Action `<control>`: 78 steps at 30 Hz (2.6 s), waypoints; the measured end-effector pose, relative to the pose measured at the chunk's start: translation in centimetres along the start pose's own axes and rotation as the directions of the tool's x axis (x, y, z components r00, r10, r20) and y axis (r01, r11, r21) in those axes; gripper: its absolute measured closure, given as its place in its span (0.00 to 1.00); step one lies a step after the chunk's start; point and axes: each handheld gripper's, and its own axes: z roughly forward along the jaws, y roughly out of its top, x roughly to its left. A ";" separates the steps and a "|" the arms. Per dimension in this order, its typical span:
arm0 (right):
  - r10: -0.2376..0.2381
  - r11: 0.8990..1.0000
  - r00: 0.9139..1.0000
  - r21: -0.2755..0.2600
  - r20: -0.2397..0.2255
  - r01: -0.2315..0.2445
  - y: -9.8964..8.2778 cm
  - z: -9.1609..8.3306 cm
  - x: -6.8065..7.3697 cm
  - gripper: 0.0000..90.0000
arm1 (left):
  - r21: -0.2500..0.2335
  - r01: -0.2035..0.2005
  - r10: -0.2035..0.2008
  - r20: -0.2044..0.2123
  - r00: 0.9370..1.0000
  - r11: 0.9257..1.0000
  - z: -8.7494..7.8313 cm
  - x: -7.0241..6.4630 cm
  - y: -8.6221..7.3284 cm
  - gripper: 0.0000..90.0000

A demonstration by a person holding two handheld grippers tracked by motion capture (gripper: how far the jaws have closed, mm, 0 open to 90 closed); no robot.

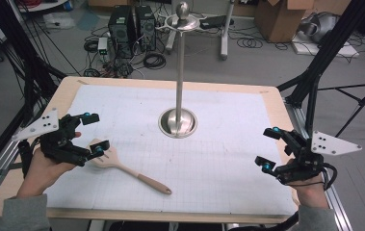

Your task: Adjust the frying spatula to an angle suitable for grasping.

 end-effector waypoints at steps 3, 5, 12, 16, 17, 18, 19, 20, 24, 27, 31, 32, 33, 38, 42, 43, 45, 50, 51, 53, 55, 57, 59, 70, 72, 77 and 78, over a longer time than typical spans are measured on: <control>0.010 1.000 1.000 -0.007 0.003 -0.010 0.0 -0.1 0.0 0.10 | 0.012 -0.001 0.001 0.002 1.000 1.000 0.1 0.0 -0.2 0.05; 0.017 1.000 1.000 -0.006 0.003 -0.017 0.0 0.0 0.1 0.10 | 0.011 0.000 0.000 0.001 1.000 1.000 0.1 -0.1 -0.2 0.05; 0.005 1.000 1.000 0.009 -0.004 -0.005 -0.1 0.4 0.0 0.10 | 0.010 -0.006 0.006 0.000 1.000 1.000 0.2 -0.2 -0.4 0.05; 0.002 1.000 1.000 0.010 0.000 -0.002 -0.1 0.4 0.0 0.10 | 0.013 -0.025 0.025 -0.016 1.000 1.000 0.2 -0.1 -0.8 0.11; 0.010 1.000 1.000 0.017 -0.003 -0.010 -0.1 0.4 0.0 0.10 | 0.014 -0.021 0.021 -0.015 1.000 1.000 0.2 -0.1 -0.9 0.11; 0.007 1.000 1.000 0.015 -0.002 -0.007 -0.1 0.4 0.0 0.10 | 0.014 -0.021 0.021 -0.015 1.000 1.000 0.2 -0.1 -0.9 0.12; 0.007 1.000 1.000 0.015 -0.002 -0.007 -0.1 0.4 0.0 0.10 | 0.017 -0.017 0.017 -0.011 1.000 1.000 0.3 -0.1 -1.0 0.12; 0.006 1.000 1.000 0.015 0.001 -0.006 -0.2 0.5 -0.1 0.10 | 0.026 -0.016 0.016 -0.014 1.000 1.000 0.4 -0.1 -1.1 0.13; 0.008 1.000 1.000 0.029 -0.004 -0.008 -0.3 0.6 -0.2 0.10 | 0.037 -0.026 0.026 -0.011 1.000 0.999 0.6 -0.3 -1.2 0.20; 0.004 1.000 1.000 0.027 -0.003 -0.004 -0.3 0.7 -0.3 0.10 | 0.029 -0.052 0.053 -0.021 0.998 0.998 0.4 -0.4 -1.2 0.30; 0.015 0.999 1.000 0.037 -0.005 -0.015 -0.4 0.8 -0.3 0.10 | 0.050 -0.037 0.038 -0.020 0.999 0.998 0.2 -0.5 -1.4 0.39; 0.008 0.999 1.000 0.035 -0.008 -0.008 -0.5 0.9 -0.4 0.10 | 0.059 -0.035 0.036 -0.021 0.999 0.998 0.2 -0.4 -1.5 0.42; 0.008 0.999 1.000 0.035 -0.008 -0.008 -0.5 0.9 -0.4 0.10 | 0.059 -0.035 0.036 -0.021 0.999 0.998 0.2 -0.4 -1.5 0.45; 0.015 0.999 1.000 0.049 -0.014 -0.015 -0.5 1.2 -0.4 0.10 | 0.124 -0.016 0.021 -0.038 0.999 0.992 0.6 -0.2 -2.2 0.59; 0.017 0.999 1.000 0.050 -0.018 -0.016 -0.6 1.4 -0.5 0.10 | 0.135 -0.001 0.007 -0.041 0.999 0.991 0.8 -0.1 -2.8 0.68; 0.016 0.999 1.000 0.052 -0.019 -0.015 -0.6 1.4 -0.5 0.10 | 0.135 -0.001 0.007 -0.041 0.999 0.991 0.8 -0.1 -2.8 0.70; 0.011 0.999 1.000 0.049 -0.021 -0.010 -0.6 1.4 -0.6 0.10 | 0.127 0.007 -0.002 -0.037 0.999 0.992 0.9 -0.2 -3.1 0.75; 0.016 0.998 1.000 0.054 -0.024 -0.014 -0.6 1.5 -0.6 0.10 | 0.132 -0.012 0.021 -0.066 0.998 0.991 1.0 -0.3 -3.5 0.78; 0.016 0.998 1.000 0.054 -0.024 -0.014 -0.6 1.5 -0.6 0.10 | 0.132 -0.012 0.021 -0.066 0.998 0.991 1.0 -0.3 -3.5 0.79; 0.014 0.998 1.000 0.054 -0.024 -0.013 -0.6 1.5 -0.6 0.10 | 0.132 -0.017 0.025 -0.063 0.998 0.991 1.0 -0.3 -3.6 0.84; 0.016 0.998 1.000 0.056 -0.023 -0.015 -0.6 1.5 -0.6 0.10 | 0.139 -0.021 0.030 -0.061 0.998 0.990 1.0 -0.3 -3.8 0.89; 0.013 0.998 1.000 0.054 -0.021 -0.012 -0.6 1.5 -0.6 0.10 | 0.143 -0.014 0.022 -0.053 0.998 0.990 1.1 -0.3 -3.9 0.91; 0.022 0.999 0.999 0.048 -0.026 -0.021 -0.6 1.5 -0.7 0.10 | 0.150 -0.020 0.029 -0.057 0.998 0.988 1.1 -0.3 -4.1 0.93; 0.029 0.999 0.999 0.039 -0.018 -0.029 -0.8 1.4 -0.8 0.10 | 0.185 -0.023 0.030 -0.034 0.999 0.983 1.8 -0.2 -5.4 0.99; 0.028 0.998 0.999 0.049 -0.019 -0.028 -0.8 1.4 -0.8 0.10 | 0.194 -0.027 0.033 -0.031 0.999 0.981 1.9 -0.2 -5.5 0.99; 0.041 0.998 0.999 0.052 -0.013 -0.041 -1.0 1.4 -0.9 0.10 | 0.206 -0.027 0.033 -0.024 0.999 0.978 2.2 -0.3 -5.9 0.99; 0.040 0.998 0.999 0.051 -0.013 -0.039 -1.0 1.4 -0.9 0.10 | 0.209 -0.024 0.030 -0.025 0.999 0.978 2.3 -0.3 -6.0 0.99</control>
